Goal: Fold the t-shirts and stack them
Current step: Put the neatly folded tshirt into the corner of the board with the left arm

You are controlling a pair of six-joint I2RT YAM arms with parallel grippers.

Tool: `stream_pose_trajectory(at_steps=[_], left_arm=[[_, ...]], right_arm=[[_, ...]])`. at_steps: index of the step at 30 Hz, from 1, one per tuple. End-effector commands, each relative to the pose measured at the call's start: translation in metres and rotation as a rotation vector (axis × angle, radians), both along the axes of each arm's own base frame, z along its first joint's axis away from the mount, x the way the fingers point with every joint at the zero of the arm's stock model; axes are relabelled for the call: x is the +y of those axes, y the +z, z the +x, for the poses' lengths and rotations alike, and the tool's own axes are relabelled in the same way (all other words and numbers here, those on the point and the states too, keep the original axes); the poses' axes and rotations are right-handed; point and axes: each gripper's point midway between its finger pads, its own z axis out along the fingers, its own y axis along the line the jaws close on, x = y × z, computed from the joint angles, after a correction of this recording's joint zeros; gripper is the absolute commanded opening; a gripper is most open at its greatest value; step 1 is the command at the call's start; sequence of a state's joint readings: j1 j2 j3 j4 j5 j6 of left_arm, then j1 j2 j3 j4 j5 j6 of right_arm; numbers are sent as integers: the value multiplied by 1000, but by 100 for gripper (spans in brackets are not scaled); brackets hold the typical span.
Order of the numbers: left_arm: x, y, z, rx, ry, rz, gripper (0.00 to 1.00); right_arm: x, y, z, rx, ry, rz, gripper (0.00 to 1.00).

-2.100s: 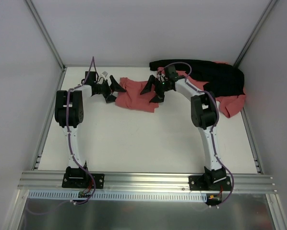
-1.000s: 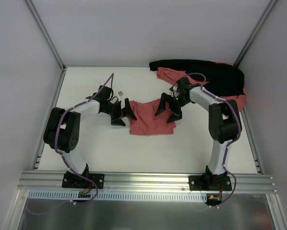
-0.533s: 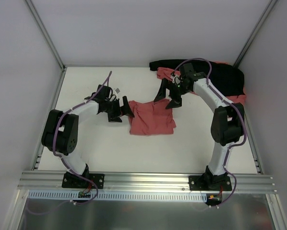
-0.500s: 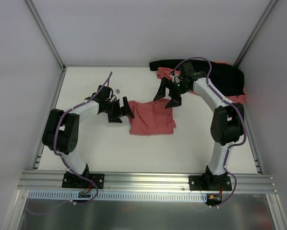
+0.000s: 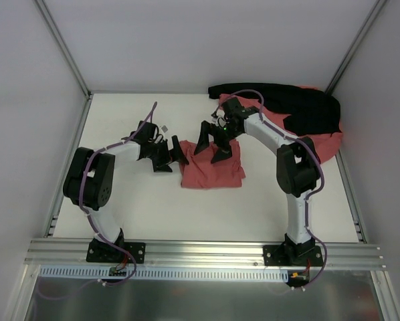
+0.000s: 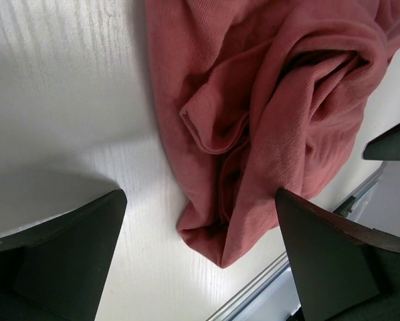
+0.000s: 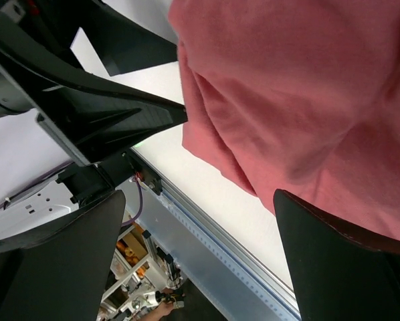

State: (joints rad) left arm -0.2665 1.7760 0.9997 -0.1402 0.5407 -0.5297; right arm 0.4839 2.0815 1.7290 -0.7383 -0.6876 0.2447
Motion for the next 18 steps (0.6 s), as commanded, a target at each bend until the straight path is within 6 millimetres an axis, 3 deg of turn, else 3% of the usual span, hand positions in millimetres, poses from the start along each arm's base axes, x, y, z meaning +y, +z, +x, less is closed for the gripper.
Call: stream_pose_trajectory(at_steps=[1, 10, 18], left_arm=[[1, -12, 7, 8, 21, 5, 99], [-12, -27, 10, 35, 26, -75, 99], [-15, -46, -8, 98, 27, -118, 99]], right_arm=[[0, -6, -8, 39, 3, 8, 99], [-2, -32, -12, 66, 15, -23, 100], [-2, -35, -11, 72, 10, -24, 100]])
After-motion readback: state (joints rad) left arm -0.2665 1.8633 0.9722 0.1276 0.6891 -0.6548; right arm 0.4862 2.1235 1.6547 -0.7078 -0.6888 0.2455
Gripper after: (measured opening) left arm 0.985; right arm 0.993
